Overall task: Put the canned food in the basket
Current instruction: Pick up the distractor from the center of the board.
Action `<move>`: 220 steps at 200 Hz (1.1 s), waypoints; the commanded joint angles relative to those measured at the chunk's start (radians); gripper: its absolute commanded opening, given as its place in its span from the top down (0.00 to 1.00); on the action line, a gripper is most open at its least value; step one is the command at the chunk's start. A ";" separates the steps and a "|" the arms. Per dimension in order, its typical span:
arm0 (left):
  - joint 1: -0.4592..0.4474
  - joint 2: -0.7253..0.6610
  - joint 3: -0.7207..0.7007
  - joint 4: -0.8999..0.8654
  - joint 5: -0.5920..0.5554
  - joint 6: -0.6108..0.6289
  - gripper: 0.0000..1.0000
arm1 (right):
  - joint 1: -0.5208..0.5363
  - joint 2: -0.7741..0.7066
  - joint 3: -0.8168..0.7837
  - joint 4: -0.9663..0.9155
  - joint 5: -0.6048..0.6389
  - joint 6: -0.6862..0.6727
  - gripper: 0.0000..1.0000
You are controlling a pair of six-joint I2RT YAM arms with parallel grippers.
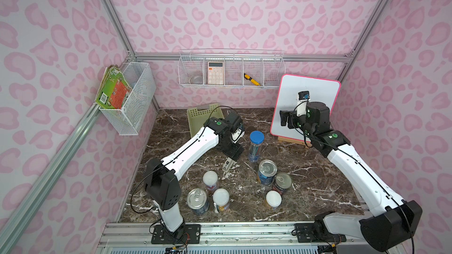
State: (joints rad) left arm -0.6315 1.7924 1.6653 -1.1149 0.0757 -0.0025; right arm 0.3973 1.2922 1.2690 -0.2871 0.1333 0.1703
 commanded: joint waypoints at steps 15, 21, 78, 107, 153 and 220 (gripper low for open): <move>0.004 0.074 -0.027 0.023 0.042 -0.061 0.16 | 0.075 0.015 0.027 -0.055 -0.014 -0.023 0.00; 0.006 0.093 -0.034 0.030 0.029 -0.067 0.16 | 0.090 0.017 0.032 -0.062 -0.019 -0.023 0.00; 0.052 0.235 -0.042 0.126 -0.002 -0.106 0.17 | 0.143 0.050 0.069 -0.112 -0.032 -0.022 0.00; 0.065 0.270 -0.063 0.155 0.010 -0.105 0.19 | 0.163 0.064 0.076 -0.135 -0.080 -0.024 0.00; 0.072 0.319 -0.074 0.186 0.078 -0.115 0.66 | 0.165 0.197 0.268 -0.330 -0.231 -0.045 0.00; 0.065 0.142 -0.072 0.149 0.017 -0.182 0.98 | 0.221 0.258 0.254 -0.356 -0.273 -0.008 0.00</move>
State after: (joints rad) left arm -0.5610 2.0315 1.5730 -0.9306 0.1177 -0.1486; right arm 0.6041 1.5497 1.5200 -0.6189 -0.1165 0.1471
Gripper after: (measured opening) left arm 0.285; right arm 0.998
